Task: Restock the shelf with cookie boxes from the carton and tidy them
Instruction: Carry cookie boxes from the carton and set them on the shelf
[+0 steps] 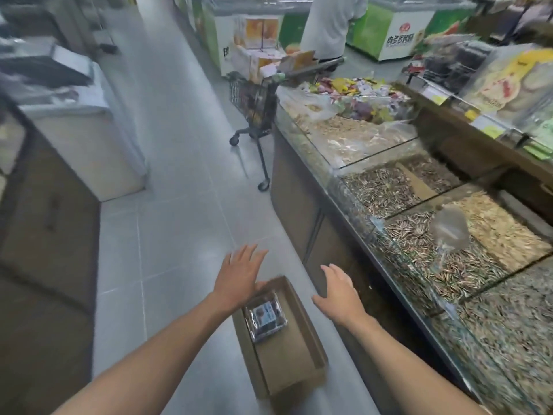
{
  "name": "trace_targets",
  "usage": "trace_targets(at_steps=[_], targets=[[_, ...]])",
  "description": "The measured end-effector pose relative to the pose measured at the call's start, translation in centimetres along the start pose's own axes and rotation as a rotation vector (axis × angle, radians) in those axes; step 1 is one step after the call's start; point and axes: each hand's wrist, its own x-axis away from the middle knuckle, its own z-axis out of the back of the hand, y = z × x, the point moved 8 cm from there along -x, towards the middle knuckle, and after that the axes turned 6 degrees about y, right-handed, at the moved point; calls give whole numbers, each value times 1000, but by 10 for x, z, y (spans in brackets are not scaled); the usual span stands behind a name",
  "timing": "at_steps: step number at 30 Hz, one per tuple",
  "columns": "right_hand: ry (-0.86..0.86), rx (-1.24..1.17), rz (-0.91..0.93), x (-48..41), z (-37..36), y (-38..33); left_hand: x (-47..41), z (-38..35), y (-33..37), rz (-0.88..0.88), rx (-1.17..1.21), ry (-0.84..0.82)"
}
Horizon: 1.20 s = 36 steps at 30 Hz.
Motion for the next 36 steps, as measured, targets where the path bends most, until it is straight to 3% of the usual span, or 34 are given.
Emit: trace_targets(at_steps=[6, 13, 22, 28, 36], targets=[[-56, 1, -21, -36, -63, 3, -16, -67, -36, 35, 19, -69], [-120, 14, -1, -94, -162, 41, -42, -194, -64, 68, 53, -115], [-234, 15, 17, -160, -357, 122, -65, -403, -117, 91, 47, -188], [-294, -3, -50, -201, -490, 181, -73, -526, -148, 94, 82, -182], [-368, -120, -290, -233, -654, 265, -103, -611, -164, 16, 89, -124]])
